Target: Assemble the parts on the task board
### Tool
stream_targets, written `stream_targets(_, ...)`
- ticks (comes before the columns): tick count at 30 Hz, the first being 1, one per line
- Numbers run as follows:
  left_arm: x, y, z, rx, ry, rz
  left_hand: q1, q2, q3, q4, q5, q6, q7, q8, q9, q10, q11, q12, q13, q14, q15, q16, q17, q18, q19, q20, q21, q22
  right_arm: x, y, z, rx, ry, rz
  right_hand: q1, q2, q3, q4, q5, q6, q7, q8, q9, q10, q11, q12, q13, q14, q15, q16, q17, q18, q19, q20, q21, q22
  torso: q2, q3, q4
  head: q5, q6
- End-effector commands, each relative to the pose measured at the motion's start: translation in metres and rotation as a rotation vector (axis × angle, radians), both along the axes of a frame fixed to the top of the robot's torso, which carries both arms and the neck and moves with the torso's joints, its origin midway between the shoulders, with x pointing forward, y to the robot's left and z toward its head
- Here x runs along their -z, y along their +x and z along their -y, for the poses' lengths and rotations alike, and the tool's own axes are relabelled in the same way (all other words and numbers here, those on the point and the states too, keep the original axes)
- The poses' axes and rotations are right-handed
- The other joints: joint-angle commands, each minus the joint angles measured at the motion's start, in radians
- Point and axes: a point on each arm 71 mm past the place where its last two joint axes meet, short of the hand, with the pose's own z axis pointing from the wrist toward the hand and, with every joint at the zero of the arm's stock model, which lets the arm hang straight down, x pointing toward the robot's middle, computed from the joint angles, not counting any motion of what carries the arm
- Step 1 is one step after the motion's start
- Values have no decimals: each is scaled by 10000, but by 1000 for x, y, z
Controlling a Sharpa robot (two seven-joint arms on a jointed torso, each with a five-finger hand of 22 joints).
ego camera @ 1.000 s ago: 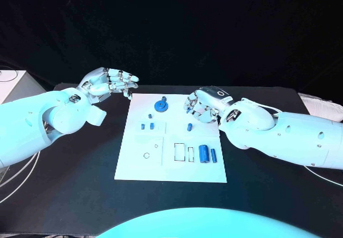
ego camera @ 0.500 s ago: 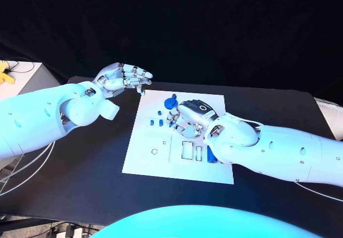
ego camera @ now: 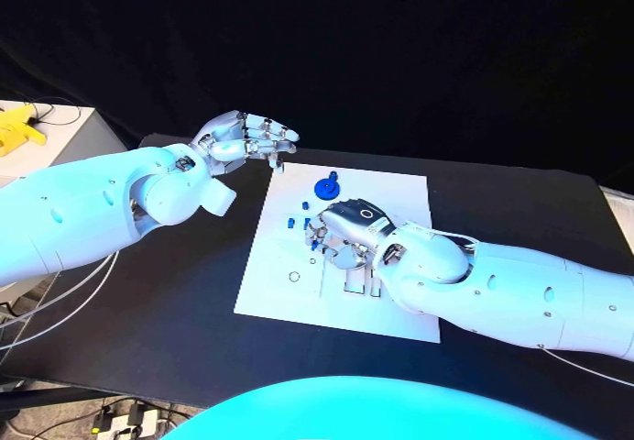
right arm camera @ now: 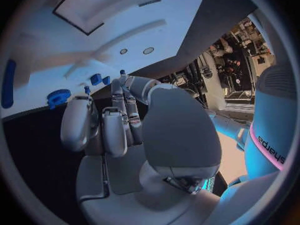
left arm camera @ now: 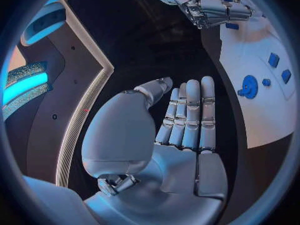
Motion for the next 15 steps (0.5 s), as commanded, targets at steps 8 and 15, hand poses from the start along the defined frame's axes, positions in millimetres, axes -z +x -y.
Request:
stream_targets(8,-1,0,3,85,-111,-4,104,9,8,-50,41,-1,66,-38,-10,-42,45,-54,-9,-96,13,-76,-15,131,31,30,-23,8,10,-3,-3,-215,-770,-42,-77,41,37,-24,21,49,31,31,10,409,-312,-23,3,431,-77,-64,-14,-77,200,-68,-45,513,-3,13,6,116,0)
stream_targets(15,-1,0,2,89,-107,-13,104,9,8,-50,41,-1,66,-38,-10,-42,45,-54,-9,-96,13,-76,-15,131,31,30,-23,8,12,-3,-3,-110,-948,121,-98,47,44,-40,17,44,35,28,19,413,-309,-39,4,432,-74,-61,-11,-78,198,-68,-44,517,3,11,14,119,0)
